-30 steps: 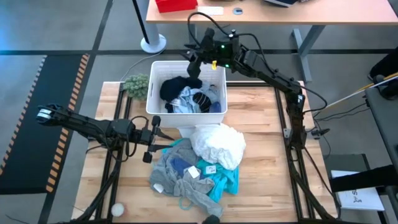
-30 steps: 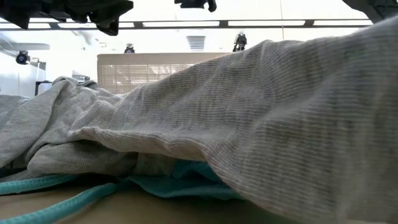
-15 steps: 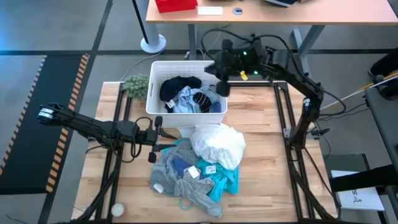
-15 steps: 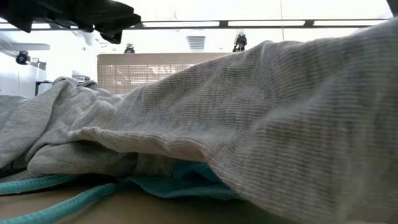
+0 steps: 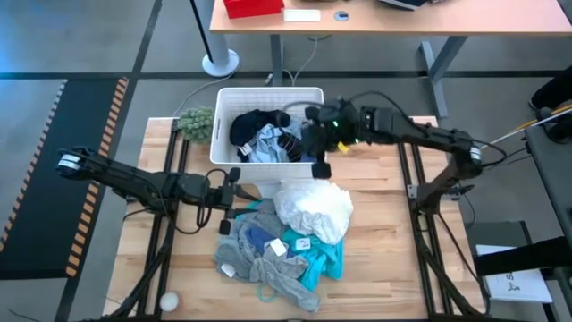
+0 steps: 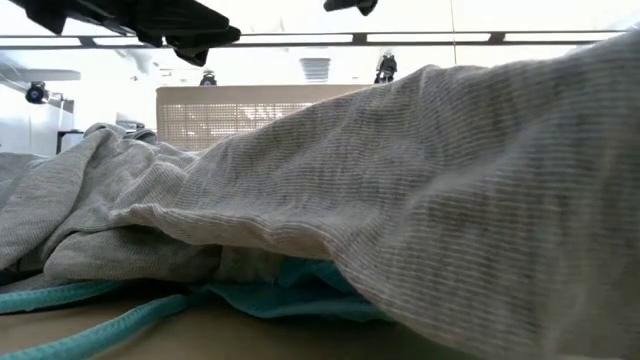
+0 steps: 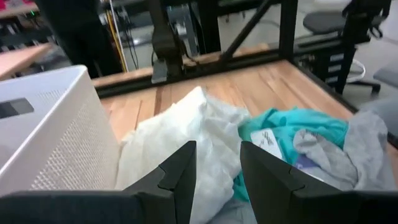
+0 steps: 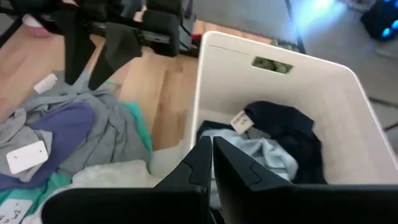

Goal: Sort clothes
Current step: Put the blue sock into the white bin

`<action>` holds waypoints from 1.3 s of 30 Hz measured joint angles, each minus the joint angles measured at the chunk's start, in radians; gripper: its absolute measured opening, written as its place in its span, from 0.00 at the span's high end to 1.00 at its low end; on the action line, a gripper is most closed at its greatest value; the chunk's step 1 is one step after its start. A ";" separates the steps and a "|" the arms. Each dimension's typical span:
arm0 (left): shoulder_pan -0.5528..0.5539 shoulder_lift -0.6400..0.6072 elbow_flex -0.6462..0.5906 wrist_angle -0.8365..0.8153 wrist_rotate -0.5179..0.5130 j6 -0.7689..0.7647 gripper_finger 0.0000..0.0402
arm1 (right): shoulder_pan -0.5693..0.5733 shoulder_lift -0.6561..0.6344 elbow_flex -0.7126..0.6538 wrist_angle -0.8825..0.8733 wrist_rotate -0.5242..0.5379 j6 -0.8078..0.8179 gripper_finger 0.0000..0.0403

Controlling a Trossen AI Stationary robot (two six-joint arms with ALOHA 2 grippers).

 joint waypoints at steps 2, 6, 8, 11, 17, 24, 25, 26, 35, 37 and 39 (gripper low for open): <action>0.000 0.019 0.039 -0.054 0.000 -0.001 0.72 | 0.014 -0.055 -0.135 0.111 0.000 0.015 1.00; -0.002 0.058 0.128 -0.198 0.001 -0.005 0.72 | 0.031 -0.174 -0.378 0.297 0.001 0.073 1.00; -0.009 0.077 0.171 -0.296 0.001 -0.022 0.72 | 0.042 -0.233 -0.485 0.391 0.015 0.104 1.00; -0.033 0.120 0.247 -0.436 0.005 -0.066 0.72 | 0.062 -0.323 -0.625 0.498 0.050 0.152 1.00; -0.116 0.234 0.374 -0.666 0.010 -0.172 0.72 | 0.107 -0.467 -0.814 0.603 0.133 0.222 1.00; -0.152 0.386 0.445 -0.746 0.010 -0.176 0.71 | 0.131 -0.546 -0.915 0.621 0.202 0.274 1.00; -0.151 0.403 0.445 -0.773 0.010 -0.180 0.71 | 0.131 -0.547 -0.919 0.632 0.203 0.275 1.00; -0.148 0.421 0.444 -0.795 0.010 -0.181 0.70 | 0.131 -0.547 -0.921 0.638 0.203 0.276 1.00; -0.143 0.527 0.443 -0.817 0.015 -0.187 0.58 | 0.131 -0.538 -0.922 0.671 0.203 0.272 1.00; -0.143 0.538 0.441 -0.809 0.021 -0.191 0.55 | 0.131 -0.536 -0.924 0.662 0.203 0.272 1.00; -0.142 0.550 0.438 -0.809 0.037 -0.191 0.53 | 0.131 -0.531 -0.923 0.670 0.203 0.268 1.00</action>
